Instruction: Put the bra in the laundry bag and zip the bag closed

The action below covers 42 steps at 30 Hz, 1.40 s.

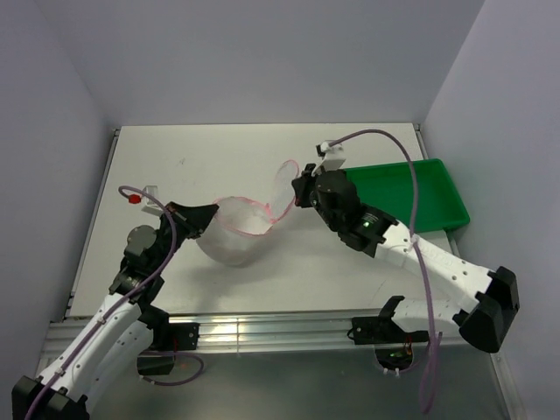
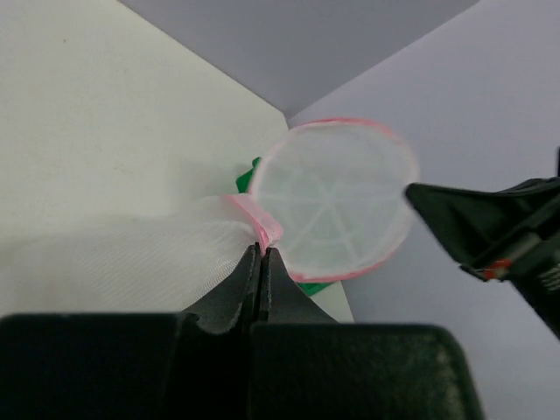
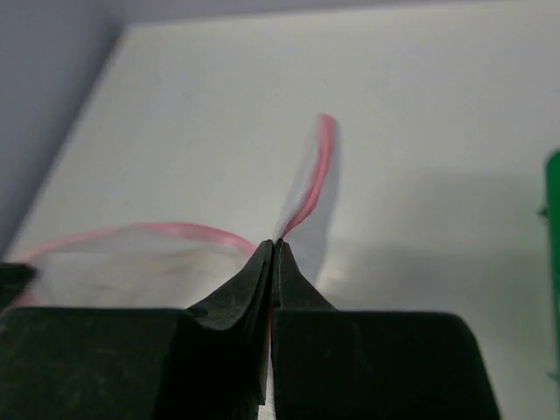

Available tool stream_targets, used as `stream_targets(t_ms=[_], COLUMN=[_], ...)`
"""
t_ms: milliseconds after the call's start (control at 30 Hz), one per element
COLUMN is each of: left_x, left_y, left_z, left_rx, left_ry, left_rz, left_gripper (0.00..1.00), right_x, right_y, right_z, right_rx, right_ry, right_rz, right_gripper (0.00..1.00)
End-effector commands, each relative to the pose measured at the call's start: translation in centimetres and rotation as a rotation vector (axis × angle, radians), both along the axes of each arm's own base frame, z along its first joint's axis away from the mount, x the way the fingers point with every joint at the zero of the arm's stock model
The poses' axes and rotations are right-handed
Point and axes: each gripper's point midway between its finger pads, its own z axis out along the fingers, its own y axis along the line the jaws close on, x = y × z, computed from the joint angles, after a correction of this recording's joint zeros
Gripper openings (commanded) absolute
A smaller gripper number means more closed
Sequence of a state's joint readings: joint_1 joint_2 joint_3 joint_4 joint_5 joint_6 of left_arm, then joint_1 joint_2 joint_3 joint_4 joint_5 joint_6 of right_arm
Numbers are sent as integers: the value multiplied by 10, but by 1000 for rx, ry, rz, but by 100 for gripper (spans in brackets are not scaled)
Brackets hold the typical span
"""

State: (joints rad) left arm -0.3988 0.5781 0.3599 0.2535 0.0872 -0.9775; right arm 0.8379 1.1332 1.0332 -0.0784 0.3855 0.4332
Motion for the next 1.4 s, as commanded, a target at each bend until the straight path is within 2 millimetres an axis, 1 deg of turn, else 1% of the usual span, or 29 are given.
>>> stream_targets(t_ms=[0, 33, 67, 100, 200, 333, 400, 500, 567, 633, 733, 767, 833, 867, 900, 933, 967, 1000, 1033, 1067, 1100, 1133, 1167, 1200, 1233, 1267, 1300, 1333, 1367], left_x=[7, 9, 8, 9, 14, 20, 18, 22, 23, 27, 31, 32, 33, 34, 35, 36, 37, 39, 39, 40, 41, 41, 42, 42, 42, 41, 40, 41, 42], left_y=[-5, -8, -13, -14, -15, -24, -34, -48, -52, -49, -46, -47, -48, -48, -49, -49, -49, -51, -52, -53, -54, -54, -54, -54, -53, -53, -51, -50, -49], left_z=[-5, -13, -13, -11, -12, -28, -18, -16, -20, -30, -44, -45, -49, -50, -53, -52, -53, -56, -57, -56, -58, -57, -56, -53, -53, -53, -52, -52, -52], left_rx=[-8, -4, -12, -16, 0, 1, -23, -6, 10, 18, 41, 43, 54, 57, 63, 68, 73, 77, 76, 73, 72, 65, 64, 64, 69, 73, 72, 77, 77], left_ry=[15, 35, 33, 23, 14, 54, 17, 12, 20, 46, 66, 63, 56, 56, 63, 52, 51, 59, 60, 55, 57, 57, 55, 46, 41, 44, 37, 33, 33], left_rz=[-14, -27, -51, -58, -54, -88, -144, -180, -184, -160, -135, -137, -140, -140, -142, -140, -140, -143, -146, -149, -154, -154, -154, -154, -152, -149, -143, -135, -132], left_gripper=[0, 0, 0, 0, 0, 0, 0, 0, 0, 0, 0, 0, 0, 0, 0, 0, 0, 0, 0, 0, 0, 0, 0, 0, 0, 0, 0, 0, 0], right_x=[9, 7, 5, -1, -12, -25, -28, -36, -41, -44, -48, -49, -51, -49, -47, -48, -44, -40, -41, -37, -36, -44, -40, -40, -37, -37, -37, -40, -37], right_y=[-37, -40, -42, -47, -50, -42, -42, -36, -34, -35, -27, -21, -9, 0, 6, 16, 30, 43, 58, 80, 100, 122, 137, 141, 138, 135, 127, 113, 103], right_z=[-59, -52, -45, -26, 3, 3, 0, -1, -1, -1, -3, -12, -8, -18, -10, -9, -23, -6, -3, -21, 2, 1, -2, -4, -6, 11, -3, 14, -1], right_rx=[-184, -177, -175, -161, -149, -177, -196, -226, -239, -261, -293, -327, -338, -381, -376, -382, -427, -399, -401, -432, -380, -373, -386, -391, -398, -349, -358, -304, -281], right_ry=[105, 93, 77, 32, -31, -27, -19, -13, -7, -4, 9, 34, 38, 58, 48, 50, 79, 58, 53, 86, 62, 68, 88, 98, 95, 59, 71, 50, 69], right_rz=[-134, -138, -136, -140, -128, -85, -79, -29, -9, -1, 30, 50, 82, 95, 97, 114, 127, 132, 148, 170, 200, 264, 277, 279, 262, 254, 244, 235, 216], right_gripper=[0, 0, 0, 0, 0, 0, 0, 0, 0, 0, 0, 0, 0, 0, 0, 1, 2, 3, 5, 8, 22, 35, 51, 72, 78, 79, 79, 79, 78])
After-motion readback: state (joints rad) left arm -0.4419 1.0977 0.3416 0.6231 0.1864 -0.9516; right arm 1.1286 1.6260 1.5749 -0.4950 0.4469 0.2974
